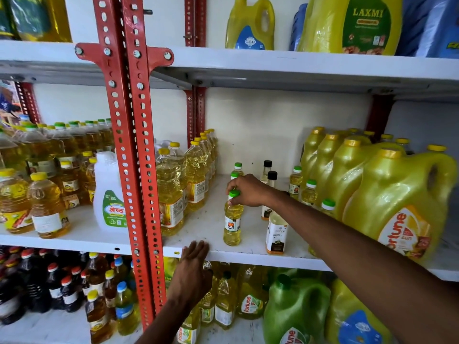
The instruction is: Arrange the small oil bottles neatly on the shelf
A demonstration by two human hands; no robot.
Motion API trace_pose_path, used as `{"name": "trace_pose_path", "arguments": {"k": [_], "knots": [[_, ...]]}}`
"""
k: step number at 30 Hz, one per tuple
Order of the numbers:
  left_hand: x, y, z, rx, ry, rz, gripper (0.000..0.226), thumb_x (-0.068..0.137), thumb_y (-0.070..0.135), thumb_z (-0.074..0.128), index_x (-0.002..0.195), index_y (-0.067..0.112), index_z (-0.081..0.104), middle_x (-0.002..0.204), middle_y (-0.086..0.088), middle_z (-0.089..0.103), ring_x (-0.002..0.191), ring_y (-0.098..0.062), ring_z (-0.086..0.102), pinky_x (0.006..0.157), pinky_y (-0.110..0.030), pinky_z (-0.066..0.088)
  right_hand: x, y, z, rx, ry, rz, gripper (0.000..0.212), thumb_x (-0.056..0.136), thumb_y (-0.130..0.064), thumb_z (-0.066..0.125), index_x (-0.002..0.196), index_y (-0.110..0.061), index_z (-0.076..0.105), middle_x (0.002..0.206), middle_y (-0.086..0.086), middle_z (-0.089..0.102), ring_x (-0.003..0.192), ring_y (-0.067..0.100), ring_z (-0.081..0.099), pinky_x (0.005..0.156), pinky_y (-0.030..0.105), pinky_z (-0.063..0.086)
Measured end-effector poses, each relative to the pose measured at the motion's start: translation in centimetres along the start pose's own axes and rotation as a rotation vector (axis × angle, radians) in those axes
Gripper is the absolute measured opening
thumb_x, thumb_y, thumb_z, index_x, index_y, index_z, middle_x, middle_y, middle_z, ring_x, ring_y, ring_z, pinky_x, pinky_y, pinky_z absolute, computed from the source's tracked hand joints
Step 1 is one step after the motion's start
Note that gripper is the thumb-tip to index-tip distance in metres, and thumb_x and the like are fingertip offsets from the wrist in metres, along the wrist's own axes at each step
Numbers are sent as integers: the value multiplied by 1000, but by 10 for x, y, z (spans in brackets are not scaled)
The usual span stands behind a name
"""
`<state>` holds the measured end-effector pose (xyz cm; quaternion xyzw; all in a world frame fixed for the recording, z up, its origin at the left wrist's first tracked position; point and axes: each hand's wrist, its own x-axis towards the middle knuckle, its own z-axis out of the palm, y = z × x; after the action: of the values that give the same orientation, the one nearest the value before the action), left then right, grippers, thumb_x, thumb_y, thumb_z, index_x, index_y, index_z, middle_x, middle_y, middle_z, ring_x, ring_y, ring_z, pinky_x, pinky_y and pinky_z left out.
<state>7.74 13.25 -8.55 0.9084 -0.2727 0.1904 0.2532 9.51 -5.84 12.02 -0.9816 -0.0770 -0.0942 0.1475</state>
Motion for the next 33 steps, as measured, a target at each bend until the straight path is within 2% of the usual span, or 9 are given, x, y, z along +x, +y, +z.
{"name": "trace_pose_path", "arguments": {"k": [10, 15, 26, 30, 33], "knots": [[-1, -3, 2, 8, -12, 1, 72, 81, 19, 59, 146, 12, 28, 155, -7, 31, 145, -22, 18, 119, -39, 15, -10, -7, -2, 27, -41, -19, 35, 79, -18, 75, 112, -8, 67, 119, 8, 67, 100, 16, 57, 79, 21, 36], [0, 0, 0, 4, -4, 2, 71, 83, 19, 59, 146, 13, 27, 155, -6, 30, 145, -22, 16, 119, -39, 14, -12, -10, -3, 18, -51, -19, 35, 79, -18, 75, 112, -8, 67, 120, 7, 67, 109, 20, 60, 80, 21, 37], [2, -2, 2, 36, -17, 18, 71, 83, 27, 64, 144, 9, 32, 153, -8, 35, 144, -25, 22, 119, -42, 16, -13, -8, -5, -5, -65, -5, 37, 78, -19, 76, 113, -11, 66, 121, 9, 65, 111, 23, 59, 82, 24, 40], [3, -2, -2, 73, -69, 6, 71, 80, 27, 57, 144, 7, 32, 153, -11, 36, 144, -26, 21, 120, -44, 16, -13, -9, -3, -49, -76, -2, 45, 78, -20, 76, 120, -13, 61, 125, 11, 62, 113, 26, 57, 84, 26, 43], [9, 7, -18, 58, 2, 37, 70, 82, 28, 54, 145, 8, 29, 153, -11, 34, 145, -26, 20, 119, -43, 13, -17, -12, -7, -62, -95, 32, 66, 75, -29, 78, 133, -17, 49, 134, 14, 55, 121, 29, 53, 97, 37, 49]]}}
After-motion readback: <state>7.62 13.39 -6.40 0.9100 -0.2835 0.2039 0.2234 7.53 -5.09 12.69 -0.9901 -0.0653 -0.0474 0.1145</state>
